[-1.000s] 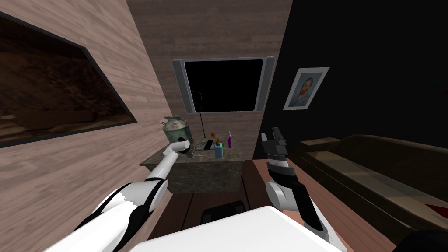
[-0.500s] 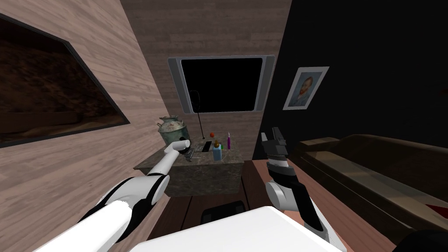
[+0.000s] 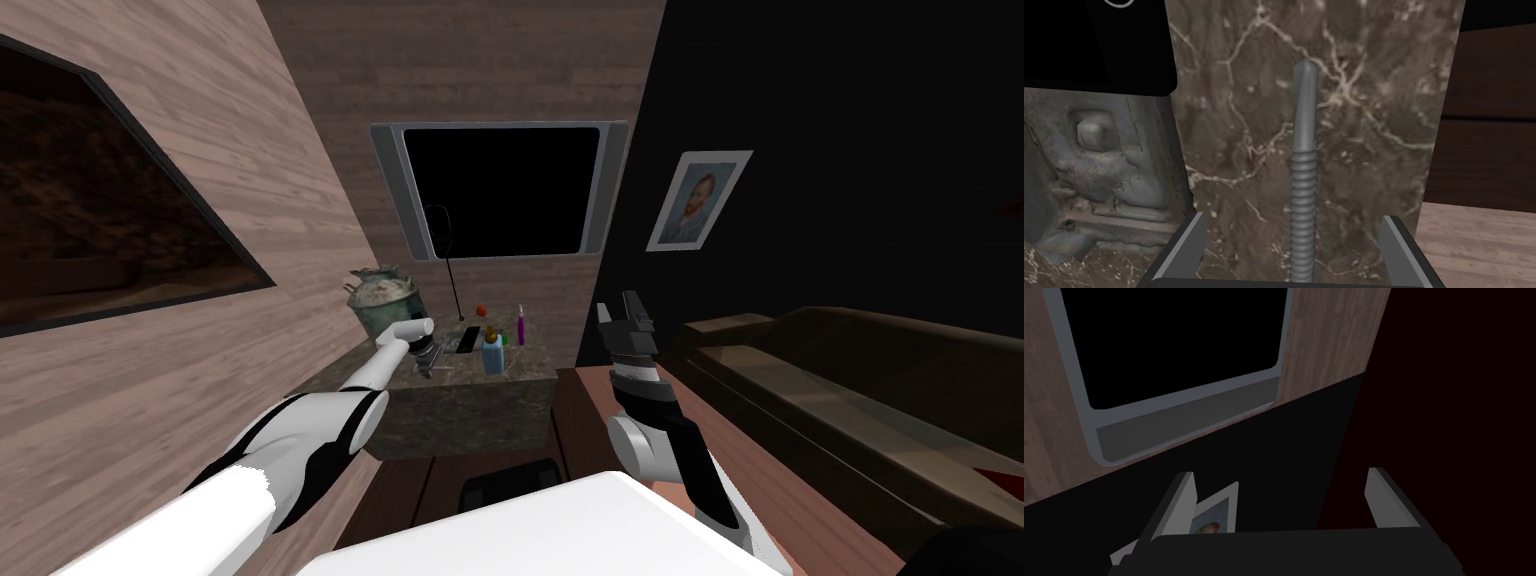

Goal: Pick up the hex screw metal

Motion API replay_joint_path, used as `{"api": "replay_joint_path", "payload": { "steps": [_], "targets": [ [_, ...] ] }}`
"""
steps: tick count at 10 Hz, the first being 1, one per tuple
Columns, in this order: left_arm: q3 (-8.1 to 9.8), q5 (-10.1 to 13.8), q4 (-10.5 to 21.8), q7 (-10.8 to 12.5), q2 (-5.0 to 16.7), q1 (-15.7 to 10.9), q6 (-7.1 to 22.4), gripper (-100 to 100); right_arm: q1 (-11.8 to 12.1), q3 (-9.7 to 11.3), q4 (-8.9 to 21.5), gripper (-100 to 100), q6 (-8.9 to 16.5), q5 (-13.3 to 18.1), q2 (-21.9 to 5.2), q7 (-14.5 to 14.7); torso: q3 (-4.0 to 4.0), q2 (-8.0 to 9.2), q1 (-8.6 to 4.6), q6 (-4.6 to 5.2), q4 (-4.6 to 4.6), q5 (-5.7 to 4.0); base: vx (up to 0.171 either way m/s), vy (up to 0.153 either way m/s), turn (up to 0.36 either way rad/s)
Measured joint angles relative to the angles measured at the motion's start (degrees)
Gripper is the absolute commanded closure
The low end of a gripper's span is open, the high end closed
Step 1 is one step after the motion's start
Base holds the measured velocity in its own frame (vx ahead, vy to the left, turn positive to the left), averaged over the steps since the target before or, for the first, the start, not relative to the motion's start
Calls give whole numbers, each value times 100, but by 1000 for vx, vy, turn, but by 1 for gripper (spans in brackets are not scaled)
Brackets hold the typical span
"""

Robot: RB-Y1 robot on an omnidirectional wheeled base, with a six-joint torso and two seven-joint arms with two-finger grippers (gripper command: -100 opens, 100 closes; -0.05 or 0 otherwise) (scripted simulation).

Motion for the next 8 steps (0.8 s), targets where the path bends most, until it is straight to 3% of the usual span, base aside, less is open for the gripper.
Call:
{"api": "replay_joint_path", "payload": {
  "steps": [3,7,8],
  "targets": [
    [-49,-98,158,63,24,-116,474,-100,0,0,0,0,0,0,0,0,3,5,2,1,1,1,44,-7,-24],
    [-110,-224,711,55,59,-368,846,-100,0,0,0,0,0,0,0,0,-1,-2,2,0,0,1,60,-10,-34],
    [-119,-249,690,66,67,-347,972,-100,0,0,0,0,0,0,0,0,0,1,2,0,0,1,23,-5,-3]
  ]
}}
